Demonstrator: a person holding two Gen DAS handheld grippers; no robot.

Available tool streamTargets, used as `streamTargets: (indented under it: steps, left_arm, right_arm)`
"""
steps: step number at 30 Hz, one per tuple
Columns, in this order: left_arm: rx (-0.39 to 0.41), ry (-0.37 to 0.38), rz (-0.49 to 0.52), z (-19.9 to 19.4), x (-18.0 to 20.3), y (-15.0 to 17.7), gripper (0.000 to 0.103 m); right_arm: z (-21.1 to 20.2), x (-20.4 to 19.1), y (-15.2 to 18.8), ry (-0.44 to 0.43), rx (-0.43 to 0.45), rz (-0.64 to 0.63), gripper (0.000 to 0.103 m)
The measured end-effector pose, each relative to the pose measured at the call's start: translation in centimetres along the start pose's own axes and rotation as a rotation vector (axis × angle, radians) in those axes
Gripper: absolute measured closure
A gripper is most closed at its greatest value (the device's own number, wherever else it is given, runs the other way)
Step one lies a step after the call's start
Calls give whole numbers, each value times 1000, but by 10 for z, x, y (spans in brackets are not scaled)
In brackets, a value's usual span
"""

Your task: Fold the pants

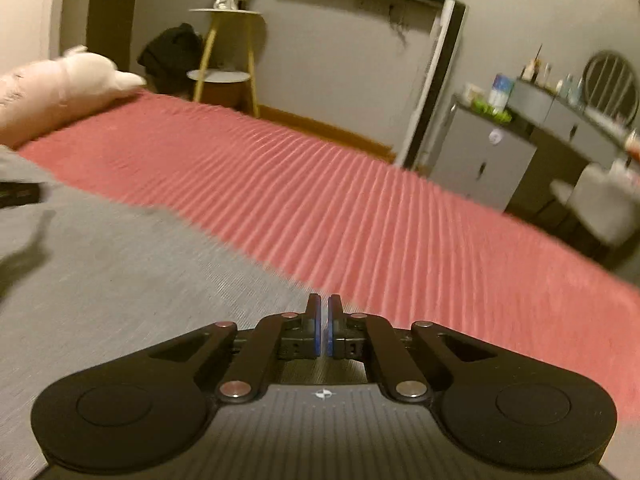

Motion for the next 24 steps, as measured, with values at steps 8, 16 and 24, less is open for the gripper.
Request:
streamTargets:
  steps: [8, 16, 24]
  left_arm:
    - [12, -74, 122, 8, 8, 18, 11]
    - [51, 57, 280, -40, 64, 36, 12]
    - [-113, 300, 332, -93, 132, 78, 21]
  right_arm:
    - [30, 52, -6, 290, 7, 72, 93]
    - [-105, 170, 94, 210, 28, 474, 45]
    - [-248, 309, 288, 412, 112, 1148, 39]
Point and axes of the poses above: each gripper's, at about its wrist camera, not at the fingertips, and z roughly the way its jaws point, x to its right, y to its underside, the point moved 7 cm from there along z, roughly the way its jaws point, and after that the axes turned 2 degrees about -y, right-handed, at the moved point
